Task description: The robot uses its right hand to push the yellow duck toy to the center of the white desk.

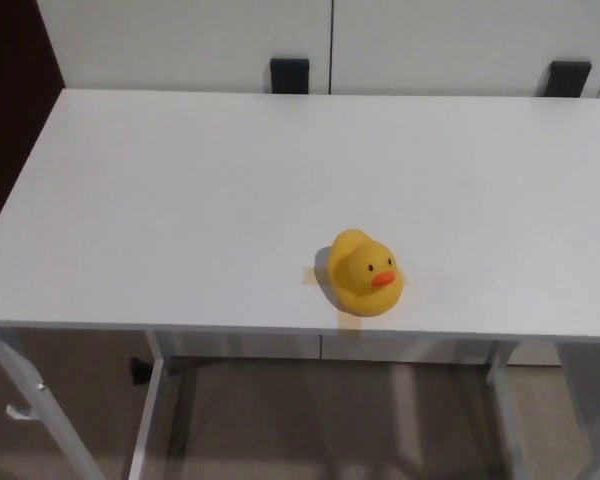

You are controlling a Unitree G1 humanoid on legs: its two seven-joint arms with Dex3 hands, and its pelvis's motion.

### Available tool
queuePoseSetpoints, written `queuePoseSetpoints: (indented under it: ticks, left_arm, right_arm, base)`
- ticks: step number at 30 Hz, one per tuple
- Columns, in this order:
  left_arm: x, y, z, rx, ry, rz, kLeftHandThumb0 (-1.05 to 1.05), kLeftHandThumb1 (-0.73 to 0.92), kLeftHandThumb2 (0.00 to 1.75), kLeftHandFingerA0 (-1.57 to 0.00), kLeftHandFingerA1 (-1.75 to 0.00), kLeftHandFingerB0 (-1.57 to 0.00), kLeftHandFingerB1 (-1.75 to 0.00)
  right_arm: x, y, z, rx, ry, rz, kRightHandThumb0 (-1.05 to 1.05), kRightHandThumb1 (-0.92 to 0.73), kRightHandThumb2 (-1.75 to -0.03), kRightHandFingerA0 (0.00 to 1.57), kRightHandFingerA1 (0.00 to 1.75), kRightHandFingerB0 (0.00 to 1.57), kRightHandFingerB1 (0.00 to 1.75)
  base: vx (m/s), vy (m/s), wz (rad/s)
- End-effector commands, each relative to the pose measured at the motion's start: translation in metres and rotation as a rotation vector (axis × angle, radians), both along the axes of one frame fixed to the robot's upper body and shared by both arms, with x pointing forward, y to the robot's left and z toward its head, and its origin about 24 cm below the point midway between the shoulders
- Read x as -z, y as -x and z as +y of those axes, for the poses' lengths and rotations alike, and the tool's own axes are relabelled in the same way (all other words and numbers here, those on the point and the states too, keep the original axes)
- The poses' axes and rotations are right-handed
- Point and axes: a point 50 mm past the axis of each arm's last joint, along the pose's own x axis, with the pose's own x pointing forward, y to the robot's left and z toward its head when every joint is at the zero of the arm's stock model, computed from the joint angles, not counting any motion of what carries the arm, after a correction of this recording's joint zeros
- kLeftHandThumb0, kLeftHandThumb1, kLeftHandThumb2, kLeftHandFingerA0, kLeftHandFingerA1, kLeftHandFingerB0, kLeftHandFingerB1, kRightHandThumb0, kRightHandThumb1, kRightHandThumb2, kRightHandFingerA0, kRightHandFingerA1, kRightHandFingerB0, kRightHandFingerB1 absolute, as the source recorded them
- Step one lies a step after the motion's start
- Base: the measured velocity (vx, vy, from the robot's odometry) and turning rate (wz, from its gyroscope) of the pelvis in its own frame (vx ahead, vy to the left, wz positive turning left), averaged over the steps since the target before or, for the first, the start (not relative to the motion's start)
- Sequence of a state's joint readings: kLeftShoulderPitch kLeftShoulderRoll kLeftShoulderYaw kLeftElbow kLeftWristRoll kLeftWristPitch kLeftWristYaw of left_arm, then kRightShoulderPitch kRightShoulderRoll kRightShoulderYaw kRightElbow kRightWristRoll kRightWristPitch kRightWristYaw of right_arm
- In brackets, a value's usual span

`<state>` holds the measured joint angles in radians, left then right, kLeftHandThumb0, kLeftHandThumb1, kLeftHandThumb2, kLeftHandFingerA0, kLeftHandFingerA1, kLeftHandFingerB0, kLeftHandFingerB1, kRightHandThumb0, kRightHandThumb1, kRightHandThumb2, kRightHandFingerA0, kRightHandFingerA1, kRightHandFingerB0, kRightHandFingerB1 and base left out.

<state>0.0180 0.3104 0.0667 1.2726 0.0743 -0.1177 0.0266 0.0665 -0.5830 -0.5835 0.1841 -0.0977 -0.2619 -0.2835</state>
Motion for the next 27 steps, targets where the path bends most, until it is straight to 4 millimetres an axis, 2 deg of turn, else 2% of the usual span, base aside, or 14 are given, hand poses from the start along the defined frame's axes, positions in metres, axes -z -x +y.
queuePoseSetpoints:
  ticks: [1,2,3,4,5,7,8,9,10,13,14,16,19,27]
  left_arm:
    - [-0.01,0.001,0.016,-0.012,-0.041,-0.063,-0.05,0.65,0.85,-0.93,-0.72,-0.95,-0.7]
    - [-0.011,0.001,0.017,-0.015,-0.048,-0.064,-0.11,0.69,0.74,-0.96,-0.75,-0.96,-0.68]
    - [-0.011,0.0,0.017,-0.017,-0.053,-0.065,-0.11,0.69,0.74,-0.96,-0.75,-0.96,-0.68]
    - [-0.011,0.0,0.017,-0.017,-0.053,-0.065,-0.11,0.69,0.74,-0.96,-0.75,-0.96,-0.68]
    - [-0.012,-0.001,0.018,-0.014,-0.062,-0.065,-0.1,0.67,0.79,-0.94,-0.73,-0.94,-0.65]
    - [-0.012,-0.001,0.018,-0.012,-0.068,-0.065,-0.1,0.67,0.79,-0.94,-0.73,-0.94,-0.65]
    - [-0.012,-0.001,0.019,-0.008,-0.073,-0.073,-0.08,0.69,0.77,-0.95,-0.75,-0.93,-0.67]
    - [-0.013,-0.001,0.019,-0.006,-0.076,-0.078,-0.08,0.69,0.77,-0.95,-0.75,-0.93,-0.67]
    - [-0.013,-0.002,0.019,-0.01,-0.08,-0.084,-0.11,0.71,0.78,-0.96,-0.82,-0.94,-0.7]
    - [-0.014,-0.002,0.02,-0.015,-0.085,-0.088,-0.11,0.71,0.78,-0.96,-0.82,-0.94,-0.7]
    - [-0.015,-0.002,0.022,-0.022,-0.087,-0.088,-0.1,0.69,0.77,-0.96,-0.87,-0.94,-0.71]
    - [-0.017,-0.003,0.026,-0.03,-0.092,-0.087,-0.1,0.67,0.77,-0.95,-0.81,-0.94,-0.69]
    - [-0.02,-0.007,0.029,-0.024,-0.102,-0.09,-0.11,0.67,0.75,-0.93,-0.83,-0.93,-0.7]
    - [-0.021,-0.008,0.03,-0.023,-0.104,-0.092,-0.11,0.67,0.75,-0.93,-0.83,-0.93,-0.7]
  right_arm:
    - [0.052,0.084,-0.052,0.032,-0.124,0.12,-0.52,-0.74,-0.62,0.0,0.36,0.0,0.15]
    - [0.079,0.099,-0.059,0.128,-0.17,0.227,-0.04,-0.64,-0.84,0.43,0.4,0.13,0.28]
    - [0.097,0.111,-0.063,0.195,-0.199,0.308,-0.04,-0.64,-0.84,0.43,0.4,0.13,0.28]
    - [0.097,0.111,-0.063,0.195,-0.199,0.308,-0.04,-0.64,-0.84,0.43,0.4,0.13,0.28]
    - [0.114,0.125,-0.064,0.25,-0.229,0.406,0.03,-0.54,-0.97,0.64,0.43,0.3,0.32]
    - [0.124,0.133,-0.064,0.28,-0.245,0.467,0.03,-0.54,-0.97,0.64,0.43,0.3,0.32]
    - [0.132,0.14,-0.061,0.28,-0.264,0.524,0.04,-0.43,-1.08,0.76,0.46,0.42,0.37]
    - [0.137,0.144,-0.06,0.278,-0.277,0.56,0.04,-0.43,-1.08,0.76,0.46,0.42,0.37]
    - [0.147,0.152,-0.058,0.288,-0.319,0.621,0.09,-0.47,-1.02,0.87,0.52,0.54,0.43]
    - [0.158,0.161,-0.056,0.303,-0.367,0.684,0.09,-0.47,-1.02,0.87,0.52,0.54,0.43]
    - [0.165,0.164,-0.055,0.316,-0.406,0.73,0.05,-0.46,-1.01,1.02,0.56,0.73,0.49]
    - [0.173,0.166,-0.055,0.329,-0.48,0.766,0.06,-0.43,-1.11,1.02,0.59,0.76,0.52]
    - [0.179,0.164,-0.054,0.326,-0.558,0.764,0.1,-0.4,-1.13,0.96,0.57,0.73,0.52]
    - [0.18,0.163,-0.055,0.32,-0.571,0.765,0.1,-0.4,-1.13,0.96,0.57,0.73,0.52]
  base:
    - [0.0,0.0,0.0]
    - [0.0,0.0,0.0]
    - [0.0,0.0,0.0]
    - [0.0,0.0,0.0]
    - [0.0,0.0,0.0]
    - [0.0,0.0,0.0]
    - [0.0,0.0,0.0]
    - [0.0,0.0,0.0]
    - [0.0,0.0,0.0]
    - [0.0,0.0,0.0]
    - [0.0,0.0,0.0]
    - [0.0,0.0,0.0]
    - [0.0,0.0,0.0]
    - [0.0,0.0,0.0]
